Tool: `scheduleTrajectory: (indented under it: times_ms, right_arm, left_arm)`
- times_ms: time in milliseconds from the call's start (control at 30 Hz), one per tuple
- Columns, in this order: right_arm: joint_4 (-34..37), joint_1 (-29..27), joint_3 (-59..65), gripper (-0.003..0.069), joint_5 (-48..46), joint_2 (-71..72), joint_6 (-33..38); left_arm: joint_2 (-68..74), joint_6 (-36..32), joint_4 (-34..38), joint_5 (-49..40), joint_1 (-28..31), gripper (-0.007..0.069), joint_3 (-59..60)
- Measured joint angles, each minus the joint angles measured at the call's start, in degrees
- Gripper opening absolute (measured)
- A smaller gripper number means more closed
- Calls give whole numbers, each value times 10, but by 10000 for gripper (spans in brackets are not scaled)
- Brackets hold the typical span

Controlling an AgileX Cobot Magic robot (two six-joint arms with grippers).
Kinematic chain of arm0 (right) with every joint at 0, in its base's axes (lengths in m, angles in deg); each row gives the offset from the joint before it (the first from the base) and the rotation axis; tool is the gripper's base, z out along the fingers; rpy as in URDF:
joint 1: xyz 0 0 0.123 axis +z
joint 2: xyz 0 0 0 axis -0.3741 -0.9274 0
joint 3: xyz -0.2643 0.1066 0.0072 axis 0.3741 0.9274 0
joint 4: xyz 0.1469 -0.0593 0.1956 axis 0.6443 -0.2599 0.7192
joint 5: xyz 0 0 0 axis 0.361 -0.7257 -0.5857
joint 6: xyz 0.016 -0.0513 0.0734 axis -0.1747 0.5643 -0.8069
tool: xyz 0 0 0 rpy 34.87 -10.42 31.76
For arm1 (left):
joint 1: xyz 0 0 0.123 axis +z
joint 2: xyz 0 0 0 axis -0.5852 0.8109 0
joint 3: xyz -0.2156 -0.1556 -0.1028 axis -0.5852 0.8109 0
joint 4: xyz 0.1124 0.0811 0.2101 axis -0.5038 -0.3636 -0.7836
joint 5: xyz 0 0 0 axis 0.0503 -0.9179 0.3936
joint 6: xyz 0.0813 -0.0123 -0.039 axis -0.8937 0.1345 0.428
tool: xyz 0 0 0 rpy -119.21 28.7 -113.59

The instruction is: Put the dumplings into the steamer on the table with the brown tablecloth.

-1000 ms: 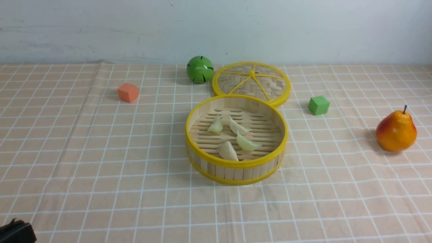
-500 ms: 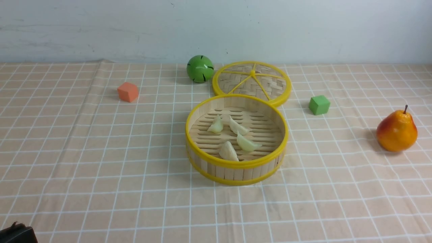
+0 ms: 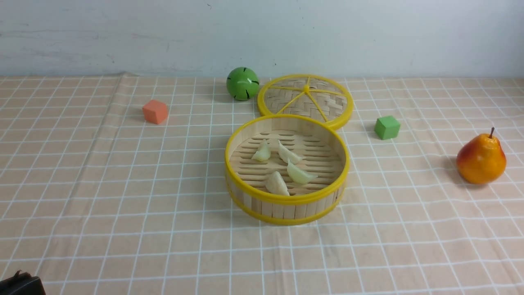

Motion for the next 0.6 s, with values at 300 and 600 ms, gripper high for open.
scheduleTrajectory:
  times_ms: [300,600]
  right_arm:
    - [0,0,0,-13,0,0,0]
    - [0,0,0,-5,-1,0,0]
  left_arm:
    - [0,5,-17,42,0,72,26]
    - [0,7,-25,293,97,-14,153]
